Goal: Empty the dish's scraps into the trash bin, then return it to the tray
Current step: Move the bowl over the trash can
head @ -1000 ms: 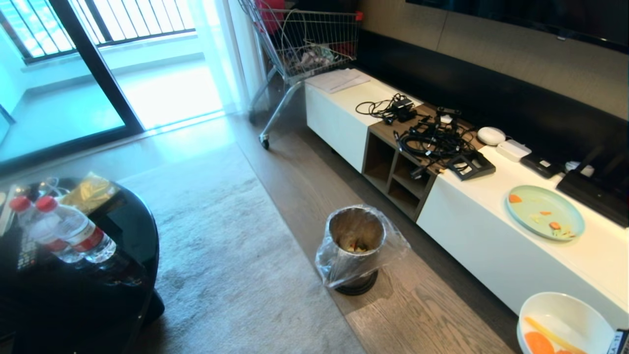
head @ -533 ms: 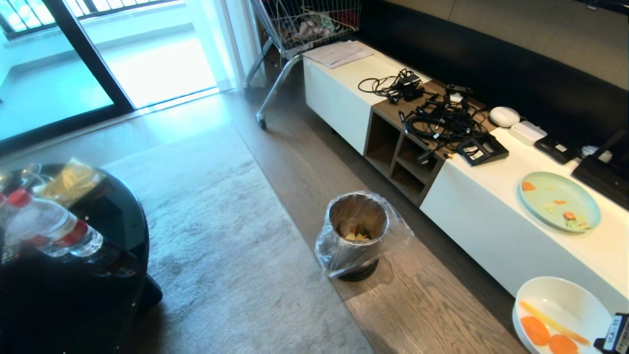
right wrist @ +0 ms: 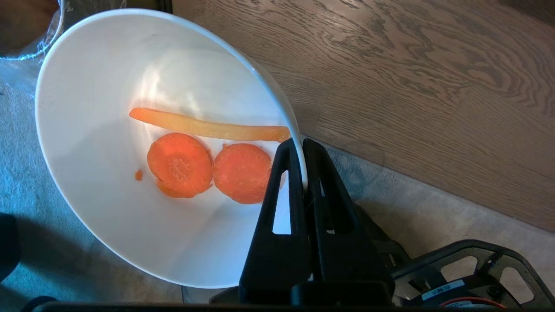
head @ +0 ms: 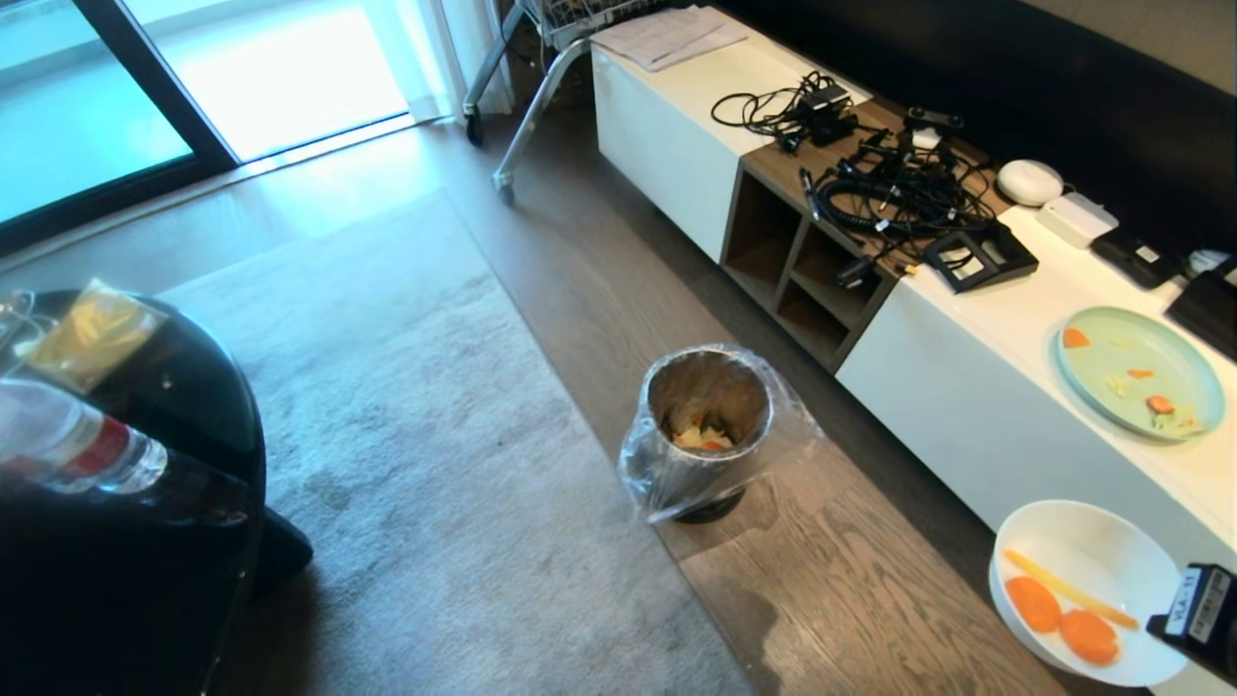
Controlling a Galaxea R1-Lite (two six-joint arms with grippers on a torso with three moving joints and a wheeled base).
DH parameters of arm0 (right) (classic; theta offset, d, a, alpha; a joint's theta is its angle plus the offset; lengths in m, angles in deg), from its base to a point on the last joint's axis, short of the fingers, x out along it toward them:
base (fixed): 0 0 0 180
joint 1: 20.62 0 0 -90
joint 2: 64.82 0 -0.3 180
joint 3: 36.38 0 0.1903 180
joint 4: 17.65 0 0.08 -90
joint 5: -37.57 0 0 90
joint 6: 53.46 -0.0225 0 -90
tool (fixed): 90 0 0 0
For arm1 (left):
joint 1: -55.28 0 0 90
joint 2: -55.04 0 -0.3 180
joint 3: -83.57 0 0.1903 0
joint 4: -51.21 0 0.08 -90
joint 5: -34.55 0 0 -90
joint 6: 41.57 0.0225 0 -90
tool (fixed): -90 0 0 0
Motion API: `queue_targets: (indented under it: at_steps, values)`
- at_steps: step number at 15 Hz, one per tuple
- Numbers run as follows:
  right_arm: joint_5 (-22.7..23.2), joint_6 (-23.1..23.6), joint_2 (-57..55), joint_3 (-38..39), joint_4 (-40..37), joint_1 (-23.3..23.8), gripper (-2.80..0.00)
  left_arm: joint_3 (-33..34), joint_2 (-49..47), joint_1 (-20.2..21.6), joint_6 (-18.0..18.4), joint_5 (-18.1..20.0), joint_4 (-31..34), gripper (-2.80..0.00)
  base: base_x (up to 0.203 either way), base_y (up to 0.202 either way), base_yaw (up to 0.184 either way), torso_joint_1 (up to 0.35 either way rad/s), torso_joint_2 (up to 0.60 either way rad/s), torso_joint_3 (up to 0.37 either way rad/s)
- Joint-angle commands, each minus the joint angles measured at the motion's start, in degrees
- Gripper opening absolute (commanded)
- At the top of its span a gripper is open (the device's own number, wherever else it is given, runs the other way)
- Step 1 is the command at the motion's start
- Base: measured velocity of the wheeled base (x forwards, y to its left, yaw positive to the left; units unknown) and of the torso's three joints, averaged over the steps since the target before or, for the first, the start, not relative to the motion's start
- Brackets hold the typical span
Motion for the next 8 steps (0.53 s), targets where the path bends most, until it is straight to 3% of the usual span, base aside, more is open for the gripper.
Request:
queue_targets:
  at_steps: [1, 8]
  values:
    - [-0.07, 0.71, -1.48, -1.25, 0.37, 0.04, -2.8, 0.0, 0.02, 0.0, -0.06, -0.05, -0.01, -2.8, 0.0, 0.0, 0.0, 0.007, 0.0, -0.193]
    - [-0.25, 0.8, -0.51, -1.5, 0.71, 0.04, -2.8, -0.08, 0.02, 0.0, -0.06, -0.05, -0.01, -2.8, 0.0, 0.0, 0.0, 0.004, 0.0, -0.199]
